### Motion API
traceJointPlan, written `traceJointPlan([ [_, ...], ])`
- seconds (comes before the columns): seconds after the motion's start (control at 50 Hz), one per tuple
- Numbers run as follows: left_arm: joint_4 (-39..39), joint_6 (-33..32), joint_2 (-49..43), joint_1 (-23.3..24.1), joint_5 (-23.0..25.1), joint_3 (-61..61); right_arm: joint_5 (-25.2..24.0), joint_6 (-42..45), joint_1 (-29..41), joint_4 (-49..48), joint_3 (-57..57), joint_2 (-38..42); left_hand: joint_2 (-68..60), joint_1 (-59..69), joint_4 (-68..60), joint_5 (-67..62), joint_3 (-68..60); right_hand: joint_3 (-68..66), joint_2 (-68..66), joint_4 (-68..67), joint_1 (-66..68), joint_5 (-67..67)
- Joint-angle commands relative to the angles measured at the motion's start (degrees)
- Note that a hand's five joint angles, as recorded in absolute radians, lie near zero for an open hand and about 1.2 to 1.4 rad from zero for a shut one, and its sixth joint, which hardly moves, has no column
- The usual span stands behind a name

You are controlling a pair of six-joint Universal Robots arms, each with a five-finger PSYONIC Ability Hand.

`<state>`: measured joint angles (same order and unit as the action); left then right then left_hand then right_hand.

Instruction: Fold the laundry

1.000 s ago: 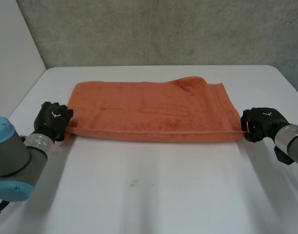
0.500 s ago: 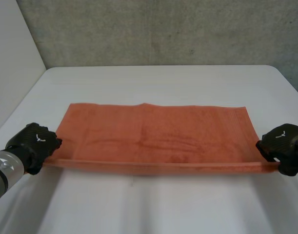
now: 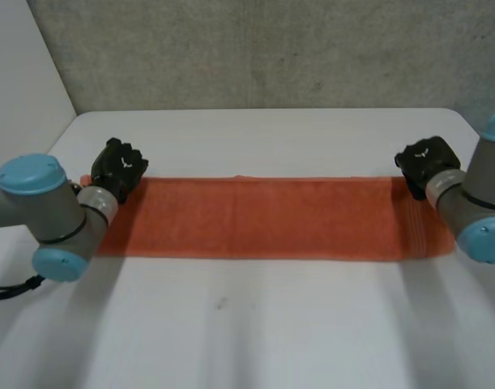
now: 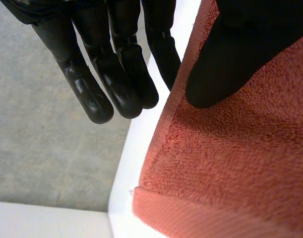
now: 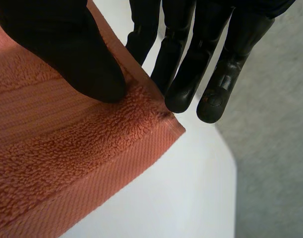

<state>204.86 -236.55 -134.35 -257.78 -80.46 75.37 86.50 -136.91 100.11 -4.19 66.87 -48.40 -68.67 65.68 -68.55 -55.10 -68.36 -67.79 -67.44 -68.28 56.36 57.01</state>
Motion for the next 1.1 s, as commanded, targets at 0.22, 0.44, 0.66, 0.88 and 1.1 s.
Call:
traceJointPlan([
  [0.22, 5.5, 1.0, -7.0, 1.3, -1.3, -7.7, 0.1, 0.1, 2.2, -6.0, -11.9, 11.8, 17.6, -14.6, 17.5, 14.1, 17.3, 57.8, 57.4, 58.3, -46.4, -57.0],
  [0.44, 5.6, 1.8, 2.2, 3.8, -1.8, 4.5, 0.1, -10.4, 1.6, -5.8, -2.6, -1.7, 58.7, -55.7, 58.5, 55.1, 58.4, 57.8, 57.4, 58.3, -46.4, -57.0],
  [0.66, 5.3, 14.6, 19.2, 3.9, -1.5, 23.7, -3.5, -14.1, -5.8, 8.8, 14.4, -13.3, 58.7, -55.7, 58.5, 55.1, 58.4, 57.8, 57.4, 58.3, -46.4, -57.0],
  [0.88, 5.4, 30.1, 20.4, 4.7, -1.9, 27.8, -13.5, -14.4, -12.3, 0.4, 21.8, -11.5, 58.7, -55.7, 58.5, 55.1, 58.4, 49.0, 48.6, 49.5, -37.6, -48.2],
  [1.1, 5.6, 30.2, 20.1, 5.3, -1.9, 27.8, -13.9, -14.3, -12.7, -4.1, 20.2, -6.4, 58.7, -55.7, 58.5, 55.1, 58.4, 28.8, 28.4, 29.3, -17.3, -28.0],
])
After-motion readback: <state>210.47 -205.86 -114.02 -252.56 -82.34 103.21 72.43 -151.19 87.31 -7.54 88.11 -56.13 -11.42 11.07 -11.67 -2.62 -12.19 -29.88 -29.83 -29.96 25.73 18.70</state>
